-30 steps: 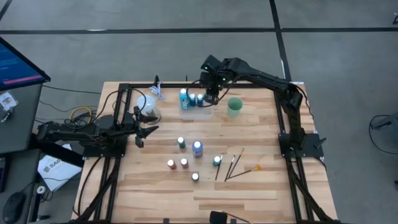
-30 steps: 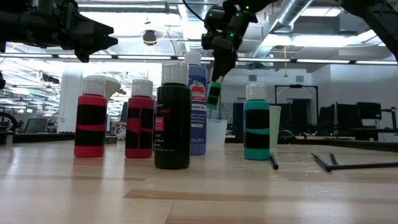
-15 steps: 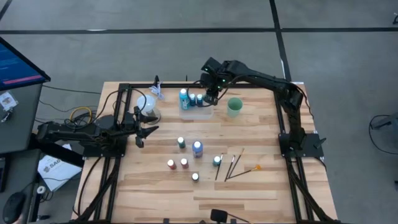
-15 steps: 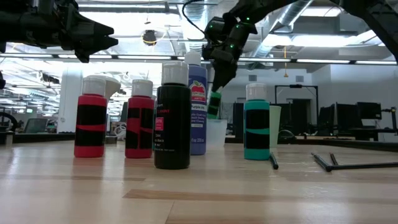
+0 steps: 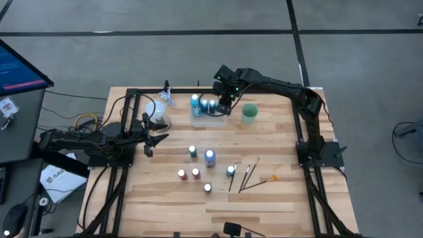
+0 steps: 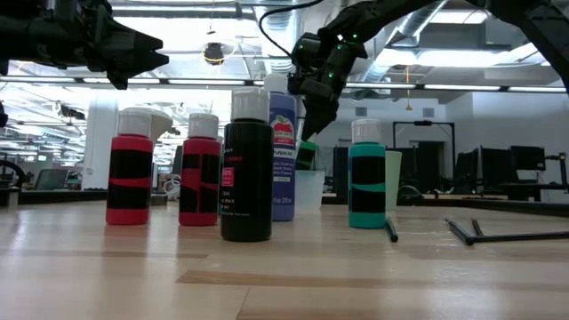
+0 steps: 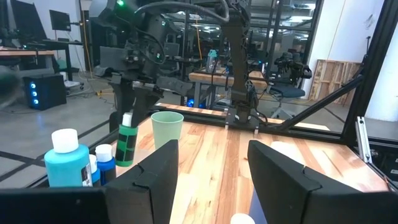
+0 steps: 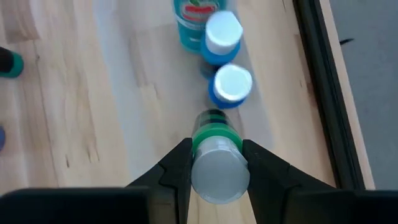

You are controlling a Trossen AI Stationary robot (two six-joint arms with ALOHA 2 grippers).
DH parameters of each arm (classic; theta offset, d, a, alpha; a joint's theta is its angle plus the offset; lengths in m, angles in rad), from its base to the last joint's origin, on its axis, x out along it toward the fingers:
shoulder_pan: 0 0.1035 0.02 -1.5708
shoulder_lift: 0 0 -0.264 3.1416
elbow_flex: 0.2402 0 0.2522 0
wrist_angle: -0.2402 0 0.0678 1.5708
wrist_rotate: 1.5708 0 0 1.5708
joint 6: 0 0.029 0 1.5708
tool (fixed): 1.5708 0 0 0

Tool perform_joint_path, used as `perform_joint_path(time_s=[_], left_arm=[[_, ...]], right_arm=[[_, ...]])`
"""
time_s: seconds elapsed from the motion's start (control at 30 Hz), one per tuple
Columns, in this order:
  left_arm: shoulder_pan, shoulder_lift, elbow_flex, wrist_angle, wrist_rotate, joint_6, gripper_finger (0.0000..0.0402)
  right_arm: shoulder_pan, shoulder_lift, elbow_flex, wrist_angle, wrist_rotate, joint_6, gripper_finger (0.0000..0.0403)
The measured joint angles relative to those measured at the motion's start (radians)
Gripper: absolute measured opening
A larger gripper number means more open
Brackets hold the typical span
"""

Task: Pick & Place Paint Supplies
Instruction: Put the small green paint bottle into the bin

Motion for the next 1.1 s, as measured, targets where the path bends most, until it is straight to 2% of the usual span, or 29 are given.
perform_joint_path(time_s=[0.2,0.43,1.1], left_arm=[[0.000,0.000,0.000,0.000,0.000,0.000,0.0177],[0.000,0.005,-0.001,0.000,-0.006,-0.002,0.0177],[0.000,0.019,-0.001,0.008,-0.007,-0.005,0.0177]], right_arm=[[-0.011,0.053,-0.001,-0.017,-0.003,0.012,0.0110],[0.001,0.146,0.069,-0.036,0.008,-0.005,0.0110],[-0.015,0.163,0.087,0.008,0.040,-0.004,0.0110]])
